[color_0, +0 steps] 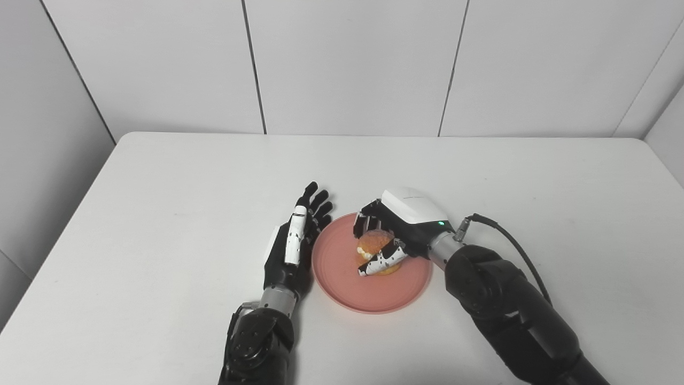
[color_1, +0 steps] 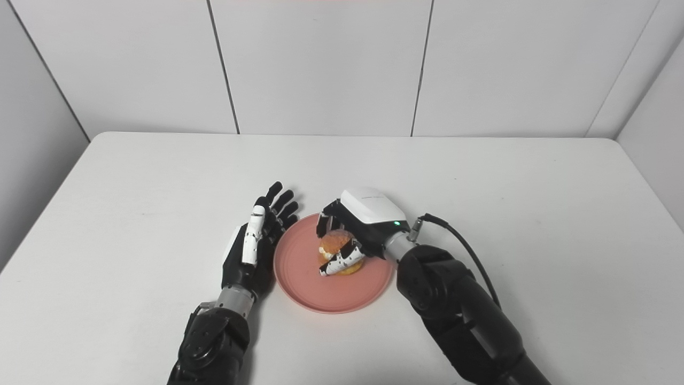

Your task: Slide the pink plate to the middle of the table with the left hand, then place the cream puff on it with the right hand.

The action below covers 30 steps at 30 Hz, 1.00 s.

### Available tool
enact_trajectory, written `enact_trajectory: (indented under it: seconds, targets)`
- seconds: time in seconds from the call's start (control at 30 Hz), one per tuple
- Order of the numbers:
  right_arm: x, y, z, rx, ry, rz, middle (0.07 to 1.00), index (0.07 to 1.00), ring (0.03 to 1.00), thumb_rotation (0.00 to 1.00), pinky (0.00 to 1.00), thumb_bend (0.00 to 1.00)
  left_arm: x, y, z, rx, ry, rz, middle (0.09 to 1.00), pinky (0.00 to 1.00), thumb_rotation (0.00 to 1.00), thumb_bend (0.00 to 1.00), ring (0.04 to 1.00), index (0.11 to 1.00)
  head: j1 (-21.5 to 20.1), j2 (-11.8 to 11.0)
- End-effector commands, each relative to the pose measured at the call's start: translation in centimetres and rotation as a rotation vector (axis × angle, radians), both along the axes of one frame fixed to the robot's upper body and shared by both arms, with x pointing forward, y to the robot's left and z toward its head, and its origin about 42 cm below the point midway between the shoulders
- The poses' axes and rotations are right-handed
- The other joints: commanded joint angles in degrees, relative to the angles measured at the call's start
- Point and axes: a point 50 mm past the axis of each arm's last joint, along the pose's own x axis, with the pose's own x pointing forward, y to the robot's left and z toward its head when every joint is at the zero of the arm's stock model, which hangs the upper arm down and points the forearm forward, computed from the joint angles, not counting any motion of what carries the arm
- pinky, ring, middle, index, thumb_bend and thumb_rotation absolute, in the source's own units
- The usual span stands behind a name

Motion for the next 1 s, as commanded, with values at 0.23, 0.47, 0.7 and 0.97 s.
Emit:
enact_trajectory:
  seconds: [0.23, 0.47, 0.7, 0.97]
  targets:
    - [-0.4, 0.8, 2.5, -0.022, -0.109, 0.055, 0.579, 0.492, 0.513, 0.15, 0.41, 0.52, -0.7, -0.2, -1.7, 0.007, 0.11, -0.014, 0.909, 0.91, 1.0, 0.43, 0.917, 0.914, 0.0, 0.1]
    - [-0.8, 0.5, 3.0, -0.075, -0.125, 0.071, 0.677, 0.677, 0.623, 0.33, 0.47, 0.79, -0.6, -0.2, -1.7, 0.012, 0.113, -0.01, 0.909, 0.9, 1.0, 0.43, 0.919, 0.915, -0.07, 0.04]
    - [-0.9, 0.1, 3.6, -0.112, -0.109, 0.091, 0.755, 0.813, 0.703, 0.45, 0.53, 0.82, -0.6, -0.1, -1.8, 0.015, 0.111, -0.016, 0.906, 0.91, 1.0, 0.43, 0.918, 0.914, -0.22, -0.01]
    - [-1.0, -0.1, 4.0, -0.115, -0.115, 0.098, 0.793, 0.851, 0.693, 0.52, 0.52, 0.85, -0.6, -0.1, -1.8, 0.004, 0.11, -0.018, 0.913, 0.92, 1.0, 0.42, 0.924, 0.919, -0.31, -0.14]
